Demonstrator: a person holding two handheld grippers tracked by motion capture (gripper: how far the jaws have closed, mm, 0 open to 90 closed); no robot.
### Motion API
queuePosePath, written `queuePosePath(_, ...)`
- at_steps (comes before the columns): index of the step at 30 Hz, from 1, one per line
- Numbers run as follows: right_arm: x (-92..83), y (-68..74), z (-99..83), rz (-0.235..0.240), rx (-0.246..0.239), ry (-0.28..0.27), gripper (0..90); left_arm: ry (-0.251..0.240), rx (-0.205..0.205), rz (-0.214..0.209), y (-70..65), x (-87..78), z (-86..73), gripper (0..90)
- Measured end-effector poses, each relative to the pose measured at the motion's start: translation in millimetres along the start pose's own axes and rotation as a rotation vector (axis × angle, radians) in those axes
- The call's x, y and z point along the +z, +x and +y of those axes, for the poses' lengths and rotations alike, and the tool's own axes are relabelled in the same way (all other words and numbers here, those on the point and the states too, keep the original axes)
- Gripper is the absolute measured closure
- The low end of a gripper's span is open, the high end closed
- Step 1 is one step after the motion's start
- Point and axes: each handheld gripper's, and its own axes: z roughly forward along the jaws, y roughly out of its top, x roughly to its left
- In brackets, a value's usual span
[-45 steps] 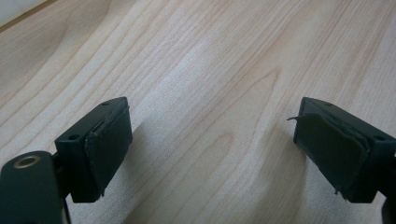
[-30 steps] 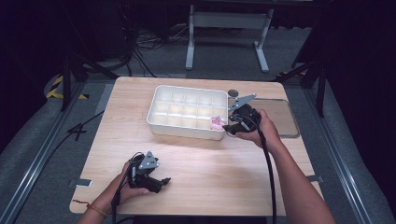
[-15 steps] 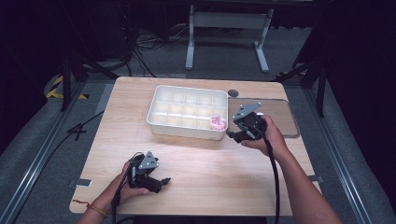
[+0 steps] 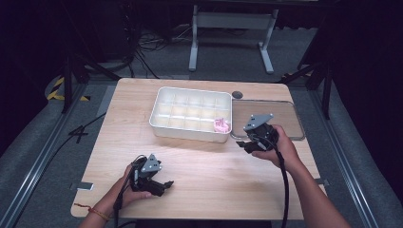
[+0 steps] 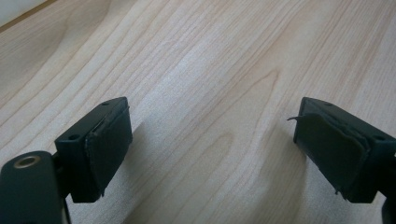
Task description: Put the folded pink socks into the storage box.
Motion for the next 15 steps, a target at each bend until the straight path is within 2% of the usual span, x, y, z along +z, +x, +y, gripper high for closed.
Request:
queuePosePath(9, -2.1, 7.0, -14.6, -0.005, -0.012, 0.011, 41.8, -0.002, 0.002, 0.000, 0.1, 0.1, 0.0, 11.7)
queuePosePath(12, -1.6, 9.8, -21.4, -0.024, -0.008, 0.011, 40.0, -0.001, 0.001, 0.001, 0.0, 0.0, 0.0, 11.7)
queuePosePath(15, -1.3, 10.8, -27.9, -0.020, 0.002, 0.010, 39.7, -0.003, -0.001, 0.001, -0.1, 0.2, -0.1, 11.7)
